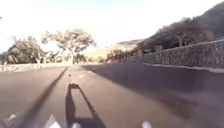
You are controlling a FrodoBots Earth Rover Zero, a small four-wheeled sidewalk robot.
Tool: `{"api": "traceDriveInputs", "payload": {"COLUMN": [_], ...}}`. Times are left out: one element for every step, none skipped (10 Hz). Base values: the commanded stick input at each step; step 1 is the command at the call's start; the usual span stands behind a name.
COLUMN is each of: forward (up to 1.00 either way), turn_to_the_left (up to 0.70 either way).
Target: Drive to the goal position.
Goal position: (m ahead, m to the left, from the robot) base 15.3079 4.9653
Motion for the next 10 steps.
{"api": "traceDriveInputs", "payload": {"forward": [0.85,0.85,0.85,0.85,0.85,0.85,0.85,0.85,0.85,0.85], "turn_to_the_left": [-0.34,-0.34,-0.34,-0.34,-0.34,-0.34,-0.34,-0.34,-0.34,-0.22]}}
